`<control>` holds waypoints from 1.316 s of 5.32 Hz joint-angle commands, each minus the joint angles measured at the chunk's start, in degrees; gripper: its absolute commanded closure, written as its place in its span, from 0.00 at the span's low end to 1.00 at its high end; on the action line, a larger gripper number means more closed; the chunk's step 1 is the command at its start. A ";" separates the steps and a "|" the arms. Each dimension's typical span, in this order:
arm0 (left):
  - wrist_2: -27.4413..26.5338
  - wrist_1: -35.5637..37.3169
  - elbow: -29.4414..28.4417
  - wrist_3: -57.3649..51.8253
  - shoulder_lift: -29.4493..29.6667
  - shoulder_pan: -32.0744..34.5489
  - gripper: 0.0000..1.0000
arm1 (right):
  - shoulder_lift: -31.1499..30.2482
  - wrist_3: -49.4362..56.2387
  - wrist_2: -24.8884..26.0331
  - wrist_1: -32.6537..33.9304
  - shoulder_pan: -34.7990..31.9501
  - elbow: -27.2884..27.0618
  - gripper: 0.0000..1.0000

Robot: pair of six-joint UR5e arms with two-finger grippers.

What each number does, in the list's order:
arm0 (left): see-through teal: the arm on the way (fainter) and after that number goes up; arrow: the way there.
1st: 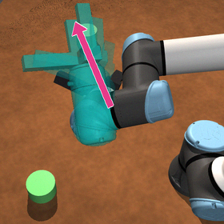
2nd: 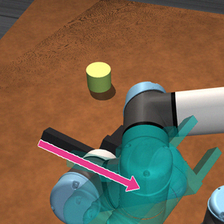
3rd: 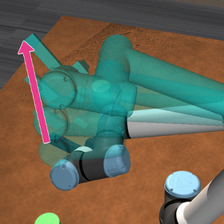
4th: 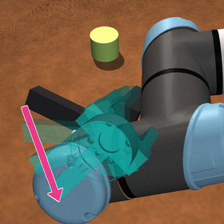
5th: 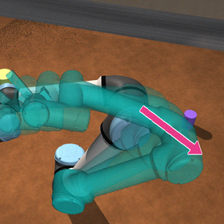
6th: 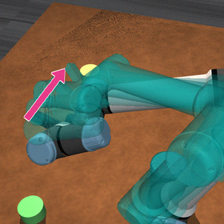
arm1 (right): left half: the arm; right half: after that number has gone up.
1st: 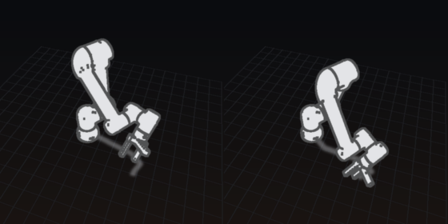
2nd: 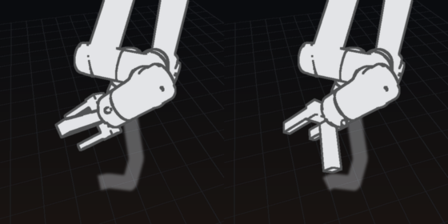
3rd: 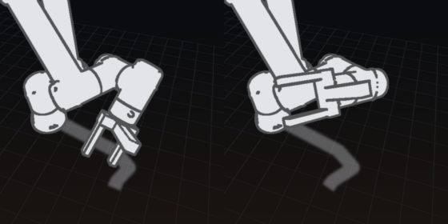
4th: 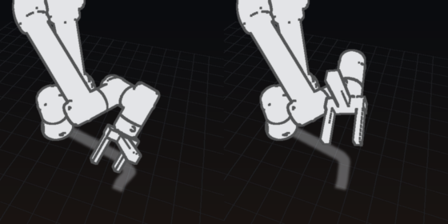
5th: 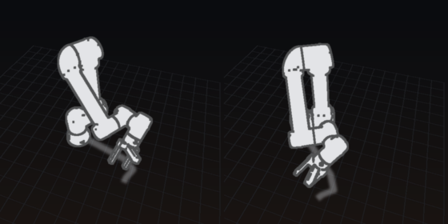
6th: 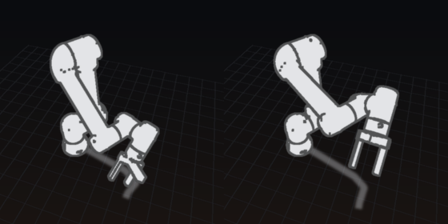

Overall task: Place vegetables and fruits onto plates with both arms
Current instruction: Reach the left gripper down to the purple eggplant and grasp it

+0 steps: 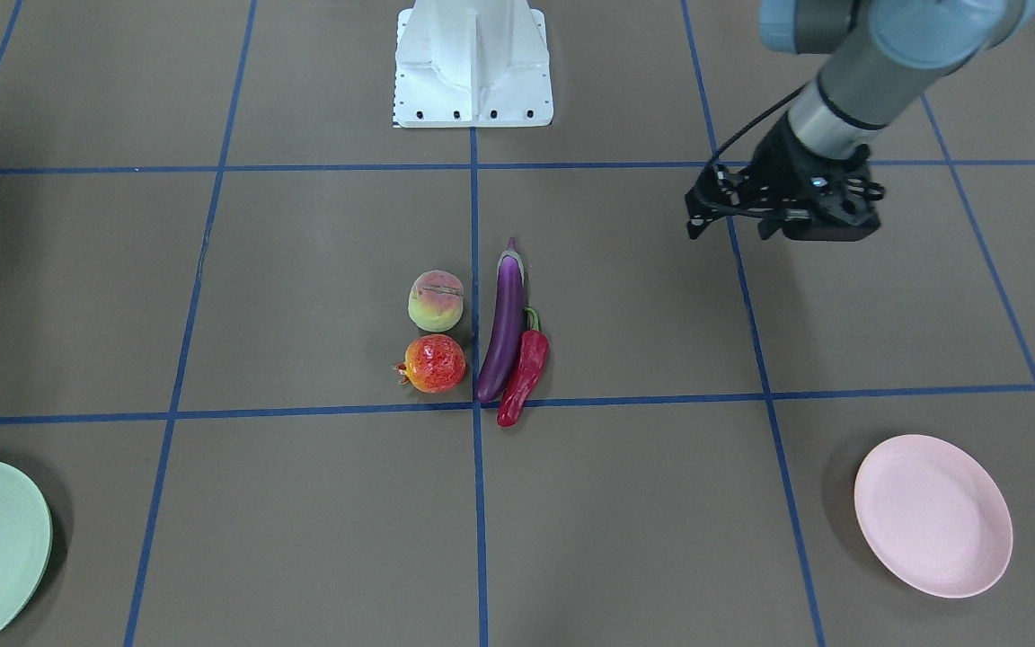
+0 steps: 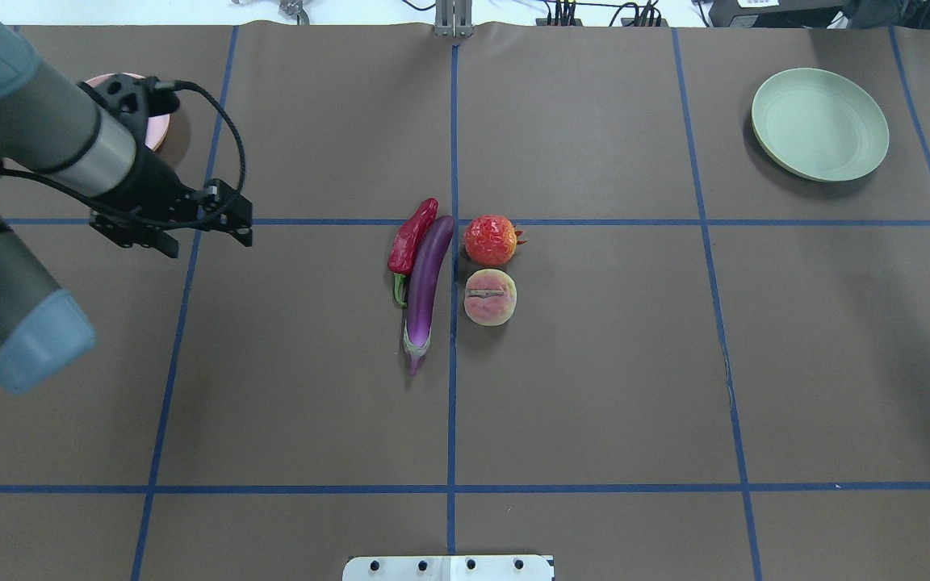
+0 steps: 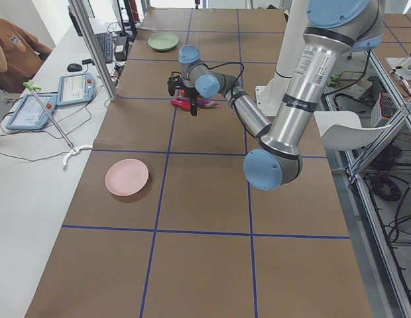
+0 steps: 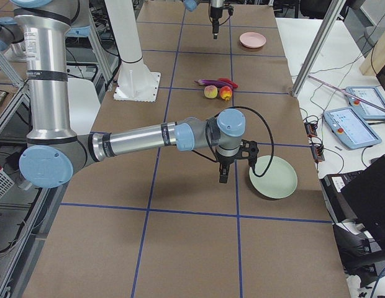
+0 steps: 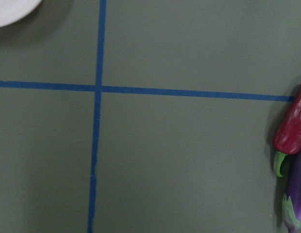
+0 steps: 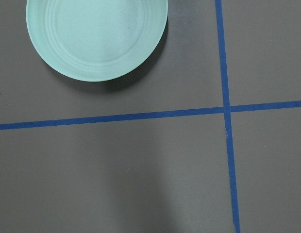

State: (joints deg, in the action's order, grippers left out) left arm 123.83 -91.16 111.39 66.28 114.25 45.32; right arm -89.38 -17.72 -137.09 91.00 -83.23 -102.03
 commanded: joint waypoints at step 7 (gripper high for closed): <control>-15.20 -14.58 -28.94 15.73 18.73 -17.01 0.06 | 12.39 -18.66 0.42 -0.91 11.59 -0.54 0.00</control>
State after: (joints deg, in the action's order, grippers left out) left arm 108.78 -105.59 83.21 81.98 132.96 28.79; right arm -77.44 -35.44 -136.61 90.07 -71.86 -102.50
